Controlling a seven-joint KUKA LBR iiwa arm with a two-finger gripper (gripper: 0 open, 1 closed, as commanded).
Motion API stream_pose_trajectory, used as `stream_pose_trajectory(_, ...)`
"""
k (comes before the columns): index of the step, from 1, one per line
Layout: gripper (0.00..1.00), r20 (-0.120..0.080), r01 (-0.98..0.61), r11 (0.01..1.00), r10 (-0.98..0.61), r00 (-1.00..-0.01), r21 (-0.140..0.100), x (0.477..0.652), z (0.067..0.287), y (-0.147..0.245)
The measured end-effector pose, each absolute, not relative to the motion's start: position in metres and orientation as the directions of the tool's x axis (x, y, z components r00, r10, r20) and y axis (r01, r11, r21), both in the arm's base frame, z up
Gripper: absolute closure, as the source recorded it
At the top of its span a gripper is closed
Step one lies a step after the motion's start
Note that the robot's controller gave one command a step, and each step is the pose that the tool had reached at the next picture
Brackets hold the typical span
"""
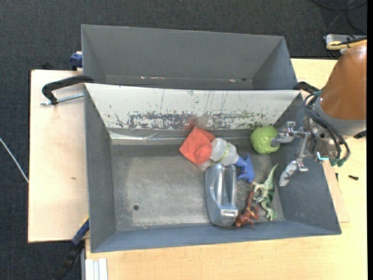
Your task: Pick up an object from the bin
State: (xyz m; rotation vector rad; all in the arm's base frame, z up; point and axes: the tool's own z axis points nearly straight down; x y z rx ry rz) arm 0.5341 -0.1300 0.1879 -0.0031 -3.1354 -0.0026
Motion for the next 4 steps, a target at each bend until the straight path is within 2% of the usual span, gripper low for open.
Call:
stream_pose_trajectory(1, 0.00, -0.002, 0.001, 1.000, 0.001, -1.000, 0.000, 0.536, 0.192, -0.130)
stream_pose_trajectory(2, 0.00, -0.005, -0.039, 0.999, -0.039, -0.999, 0.000, 0.521, 0.177, -0.134)
stream_pose_trajectory(3, 0.00, 0.000, -0.208, 0.978, -0.208, -0.978, 0.001, 0.505, 0.168, -0.144)
stream_pose_trajectory(4, 1.00, -0.010, -0.251, 0.968, -0.251, -0.968, -0.004, 0.497, 0.074, -0.145)
